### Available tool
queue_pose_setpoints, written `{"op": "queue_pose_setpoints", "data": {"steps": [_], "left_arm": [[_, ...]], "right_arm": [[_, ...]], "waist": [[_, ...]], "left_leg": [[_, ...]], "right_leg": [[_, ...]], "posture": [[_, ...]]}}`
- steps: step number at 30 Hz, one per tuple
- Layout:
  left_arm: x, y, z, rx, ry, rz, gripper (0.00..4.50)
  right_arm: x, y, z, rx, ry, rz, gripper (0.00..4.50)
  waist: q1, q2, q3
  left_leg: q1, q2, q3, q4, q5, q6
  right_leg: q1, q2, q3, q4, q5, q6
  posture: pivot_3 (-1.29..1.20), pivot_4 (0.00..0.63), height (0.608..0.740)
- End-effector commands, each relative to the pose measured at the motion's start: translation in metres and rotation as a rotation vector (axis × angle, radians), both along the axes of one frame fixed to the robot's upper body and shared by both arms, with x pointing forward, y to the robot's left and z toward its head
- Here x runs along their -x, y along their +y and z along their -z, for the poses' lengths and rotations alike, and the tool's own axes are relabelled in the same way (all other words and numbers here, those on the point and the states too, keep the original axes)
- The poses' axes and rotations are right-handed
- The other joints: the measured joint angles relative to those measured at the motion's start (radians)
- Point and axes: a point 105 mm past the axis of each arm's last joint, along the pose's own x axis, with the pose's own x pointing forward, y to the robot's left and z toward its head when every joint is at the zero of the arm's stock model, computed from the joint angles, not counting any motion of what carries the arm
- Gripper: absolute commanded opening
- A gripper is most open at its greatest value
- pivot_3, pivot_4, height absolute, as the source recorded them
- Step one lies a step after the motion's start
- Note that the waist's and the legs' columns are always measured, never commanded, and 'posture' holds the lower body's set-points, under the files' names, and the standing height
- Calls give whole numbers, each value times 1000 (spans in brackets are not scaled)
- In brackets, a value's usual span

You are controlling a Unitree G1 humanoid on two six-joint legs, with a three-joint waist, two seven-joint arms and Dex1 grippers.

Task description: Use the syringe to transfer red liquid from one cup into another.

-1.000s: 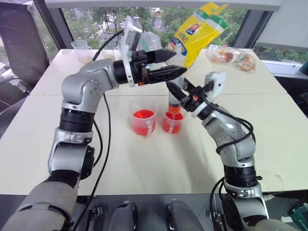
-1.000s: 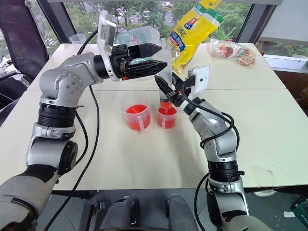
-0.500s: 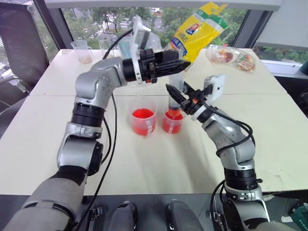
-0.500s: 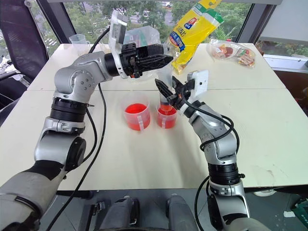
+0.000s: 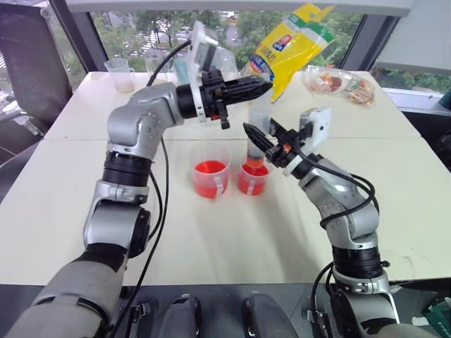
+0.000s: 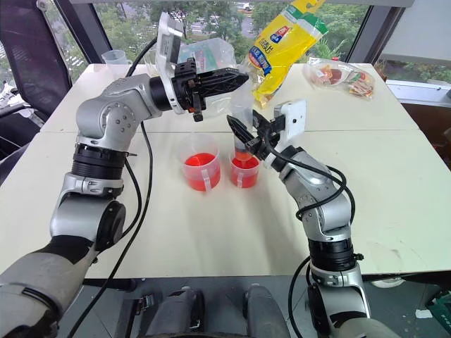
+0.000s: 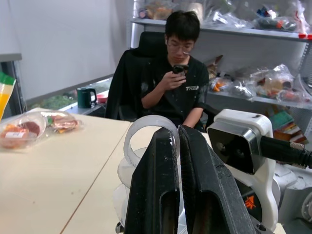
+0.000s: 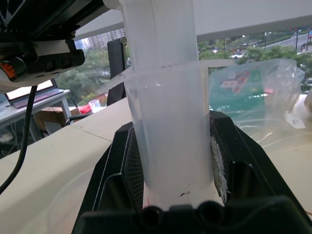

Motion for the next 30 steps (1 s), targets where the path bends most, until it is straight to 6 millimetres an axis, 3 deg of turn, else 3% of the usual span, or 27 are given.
{"op": "queue_pose_setpoints", "data": {"steps": [1,19,28,30], "left_arm": [[12,-13,12,-41,7,68,50],[12,-15,38,-45,87,41,50],[10,-12,37,-37,89,15,50],[9,-8,32,-23,89,3,685]], "right_arm": [[13,2,-44,-59,-137,-35,1434],[22,2,-72,-80,-161,-71,1434],[20,-2,-65,-72,-139,-62,1434],[18,-3,-59,-61,-126,-56,1434]], "waist": [[0,0,0],[0,0,0],[1,0,0],[1,0,0]], "left_leg": [[0,0,0,0,0,0],[0,0,0,0,0,0],[0,0,0,0,0,0],[0,0,0,0,0,0]], "right_leg": [[0,0,0,0,0,0],[0,0,0,0,0,0],[0,0,0,0,0,0],[0,0,0,0,0,0]], "posture": [[0,150,740],[0,150,740],[0,150,740],[0,150,740]]}}
